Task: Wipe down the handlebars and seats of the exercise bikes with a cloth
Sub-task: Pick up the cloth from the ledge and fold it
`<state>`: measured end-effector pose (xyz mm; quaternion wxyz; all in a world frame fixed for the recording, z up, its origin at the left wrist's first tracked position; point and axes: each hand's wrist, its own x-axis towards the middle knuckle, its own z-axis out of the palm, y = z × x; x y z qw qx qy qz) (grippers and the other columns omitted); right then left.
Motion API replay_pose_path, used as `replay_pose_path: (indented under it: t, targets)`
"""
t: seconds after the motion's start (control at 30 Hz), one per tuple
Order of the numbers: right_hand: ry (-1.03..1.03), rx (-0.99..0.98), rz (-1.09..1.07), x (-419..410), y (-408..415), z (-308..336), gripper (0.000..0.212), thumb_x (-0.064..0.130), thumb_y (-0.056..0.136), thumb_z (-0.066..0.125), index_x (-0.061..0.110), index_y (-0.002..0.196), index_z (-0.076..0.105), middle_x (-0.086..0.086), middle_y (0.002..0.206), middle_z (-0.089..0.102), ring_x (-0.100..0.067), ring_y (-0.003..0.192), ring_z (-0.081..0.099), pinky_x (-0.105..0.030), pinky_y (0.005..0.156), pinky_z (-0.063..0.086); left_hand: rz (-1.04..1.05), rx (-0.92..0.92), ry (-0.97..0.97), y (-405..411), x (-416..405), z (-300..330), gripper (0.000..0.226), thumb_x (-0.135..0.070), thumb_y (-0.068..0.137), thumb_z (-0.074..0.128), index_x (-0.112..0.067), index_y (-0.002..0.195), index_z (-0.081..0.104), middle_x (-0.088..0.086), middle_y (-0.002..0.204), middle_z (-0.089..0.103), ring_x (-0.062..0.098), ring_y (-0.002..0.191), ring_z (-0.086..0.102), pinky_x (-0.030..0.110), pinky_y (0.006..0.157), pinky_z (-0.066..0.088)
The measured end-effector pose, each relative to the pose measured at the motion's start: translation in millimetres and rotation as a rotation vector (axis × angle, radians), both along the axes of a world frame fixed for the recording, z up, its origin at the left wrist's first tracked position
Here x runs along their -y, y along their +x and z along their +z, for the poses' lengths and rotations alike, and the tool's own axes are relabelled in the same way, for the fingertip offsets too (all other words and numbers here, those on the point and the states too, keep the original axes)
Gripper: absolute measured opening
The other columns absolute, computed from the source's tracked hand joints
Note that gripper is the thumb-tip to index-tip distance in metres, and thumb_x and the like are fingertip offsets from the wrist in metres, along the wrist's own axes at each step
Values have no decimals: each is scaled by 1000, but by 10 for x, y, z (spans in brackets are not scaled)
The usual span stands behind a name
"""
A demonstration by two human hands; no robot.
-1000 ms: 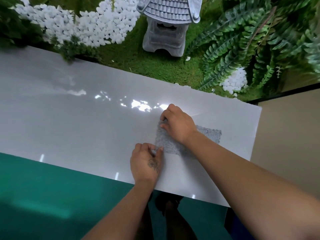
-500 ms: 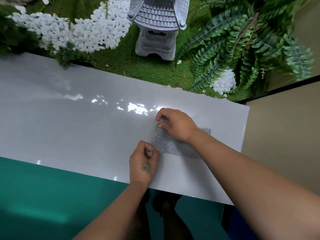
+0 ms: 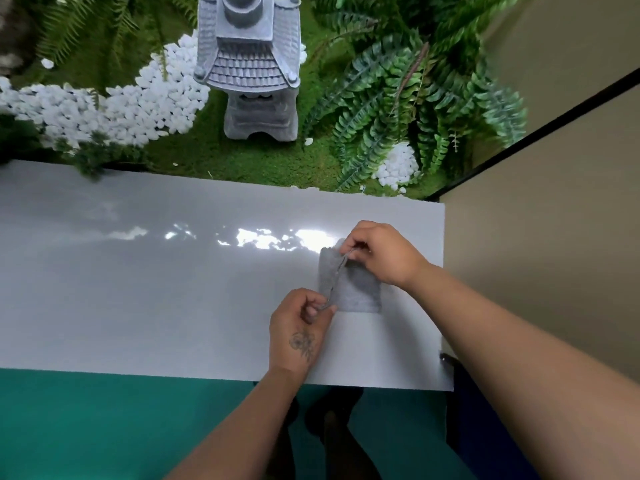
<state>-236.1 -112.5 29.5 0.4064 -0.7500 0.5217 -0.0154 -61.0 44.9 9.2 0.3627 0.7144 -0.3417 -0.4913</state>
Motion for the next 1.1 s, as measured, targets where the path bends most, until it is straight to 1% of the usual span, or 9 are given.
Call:
replay_pose_path:
  t: [0.07, 0.2, 0.33, 0.47, 0.57, 0.67, 0.8, 0.93, 1.1]
  targets:
    - [-8, -1, -53, -35, -132, -20, 19, -7, 89, 73, 11, 94, 79, 4, 102, 67, -15, 93, 65, -30, 91, 52, -48, 13, -28, -129, 29, -20, 25, -4, 82, 89, -23, 83, 73, -2, 74, 63, 7, 68, 56, 17, 74, 53]
    - [-27, 6, -167, -117, -353, -88, 24, -15, 86, 68, 5, 92, 79, 0, 107, 66, -5, 88, 61, -3, 84, 41, -159, 67, -100, -370, 57, -114, 24, -2, 80, 90, -21, 85, 75, -5, 80, 65, 9, 71, 59, 16, 72, 52]
    - [-40, -36, -223, -175, -509, -187, 29, -18, 85, 65, 4, 91, 81, 4, 103, 62, -11, 90, 61, 1, 84, 39, -194, 84, -149, -566, 38, -245, 26, 9, 78, 88, -12, 89, 77, 0, 84, 65, 5, 74, 59, 18, 75, 53]
    - [-41, -77, -282, -224, -604, -333, 32, -20, 84, 62, 4, 91, 81, 1, 103, 63, -13, 89, 61, 3, 82, 38, -217, 183, -170, -680, 9, -360, 24, 6, 79, 88, -14, 89, 79, -5, 84, 65, 6, 76, 61, 16, 75, 53]
    - [-32, -101, -334, -294, -616, -433, 31, -19, 86, 61, 4, 90, 81, -2, 105, 65, -13, 90, 61, -2, 84, 41, -281, 301, -190, -694, -27, -497, 23, -2, 81, 89, -21, 87, 77, -9, 85, 63, 12, 81, 62, 24, 75, 55]
    - [-38, -108, -368, -361, -589, -519, 31, -18, 86, 58, 3, 90, 80, -4, 106, 65, -17, 94, 64, -21, 92, 50, -339, 347, -192, -704, -57, -597, 18, -11, 84, 88, -24, 88, 78, -11, 86, 64, 10, 84, 60, 25, 76, 53]
    - [-63, -143, -367, -414, -573, -629, 31, -17, 87, 56, 2, 96, 79, -7, 110, 65, -23, 100, 65, -25, 94, 50, -395, 365, -195, -713, -89, -687, 9, -23, 90, 85, -27, 97, 81, -14, 93, 67, 12, 93, 59, 30, 80, 55]
    - [-51, -163, -369, -449, -569, -690, 32, -16, 90, 55, 3, 101, 78, -5, 112, 63, -23, 102, 64, -21, 93, 46, -489, 386, -200, -685, -107, -768, 25, -12, 88, 84, -24, 109, 83, -8, 99, 68, 22, 98, 62, 37, 80, 60]
    - [-40, -138, -438, -518, -505, -612, 38, -11, 89, 52, 11, 110, 76, 3, 116, 56, -18, 108, 60, -27, 95, 49, -389, 295, -198, -560, -82, -609, 33, 0, 87, 77, -26, 106, 82, -13, 100, 66, 14, 97, 65, 25, 87, 56]
